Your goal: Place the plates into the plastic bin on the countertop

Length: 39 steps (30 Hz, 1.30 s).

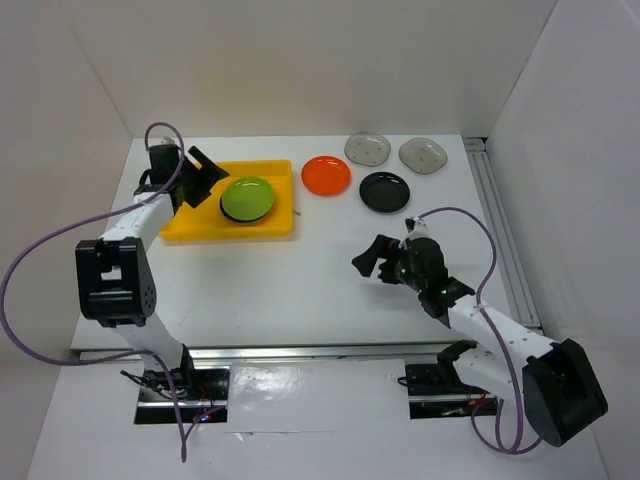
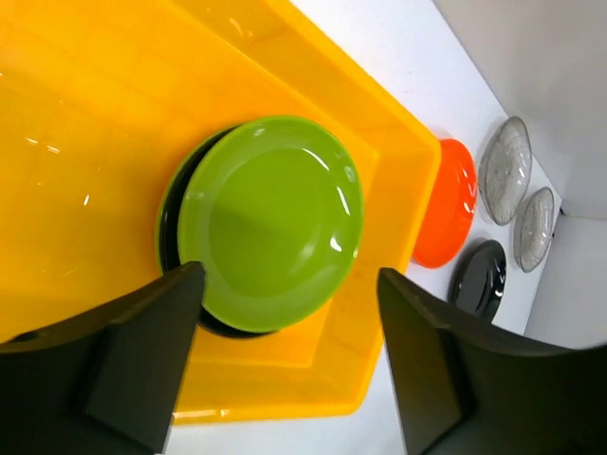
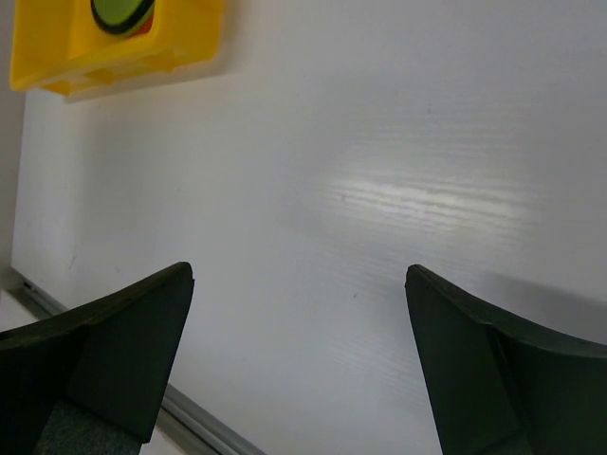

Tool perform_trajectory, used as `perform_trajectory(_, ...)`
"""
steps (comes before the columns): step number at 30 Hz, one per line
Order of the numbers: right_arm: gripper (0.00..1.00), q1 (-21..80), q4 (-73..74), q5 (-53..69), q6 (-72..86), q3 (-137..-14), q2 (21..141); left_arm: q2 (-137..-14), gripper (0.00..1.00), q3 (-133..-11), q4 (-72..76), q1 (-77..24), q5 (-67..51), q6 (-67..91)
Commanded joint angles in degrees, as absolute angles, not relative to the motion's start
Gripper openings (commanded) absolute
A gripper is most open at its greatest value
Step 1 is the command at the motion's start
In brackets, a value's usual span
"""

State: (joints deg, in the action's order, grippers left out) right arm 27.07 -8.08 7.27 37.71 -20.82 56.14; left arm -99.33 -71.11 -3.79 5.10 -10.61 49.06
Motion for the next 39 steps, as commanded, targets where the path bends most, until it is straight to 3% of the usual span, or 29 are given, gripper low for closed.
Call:
perform_trajectory(1, 1.0, 23.57, -9.4, -0.96, 36.04, -25.83, 57.91, -91.86, 0.89, -71.89, -4.56, 4.75, -9.59, 48.34)
perform_trajectory(4, 1.0, 14.26, -12.56, -0.36, 36.04, -27.59, 64.75, -86.58, 1.0, -74.43, -11.82, 2.03, -9.58, 47.29)
perform_trajectory(10, 0.98, -0.07, -21.62, 7.28, 38.94, -36.55, 88.71, -73.51, 1.0, -69.01, -16.87, -2.1, -11.6, 45.44)
perform_trajectory(20, 0.91, -2.37, -19.43, 9.12, 36.91, -55.97, 117.03, -62.93, 1.0, -62.58, -20.82, -4.22, -14.34, 40.34)
perform_trajectory(25, 0.64, -2.37, -12.76, 7.21, 38.22, -60.64, 120.32, -63.72, 1.0, -63.28, -21.88, -4.75, -14.85, 39.81)
perform_trajectory(28, 0.38, -2.9, -9.86, 7.21, 39.46, -62.13, 120.84, -64.34, 1.0, -63.28, -21.88, -4.75, -14.85, 39.81)
perform_trajectory(29, 0.23, -2.9, -8.71, 7.21, 39.46, -62.66, 121.37, -64.34, 1.0, -63.28, -21.28, -4.75, -14.33, 39.81)
perform_trajectory(32, 0.0, -2.9, -7.29, 9.3, 39.46, -63.28, 122.43, -66.61, 1.0, -61.79, -20.74, -4.22, -14.33, 40.34)
perform_trajectory(35, 0.0, -3.43, -9.13, 10.81, 40.69, -59.08, 118.93, -68.29, 1.0, -60.74, -18.74, -4.22, -17.91, 40.34)
perform_trajectory(39, 0.0, -1.5, -9.84, 9.15, 41.83, -51.35, 104.89, -71.8, 1.0, -62.13, -16.36, -8.6, -22.93, 39.11)
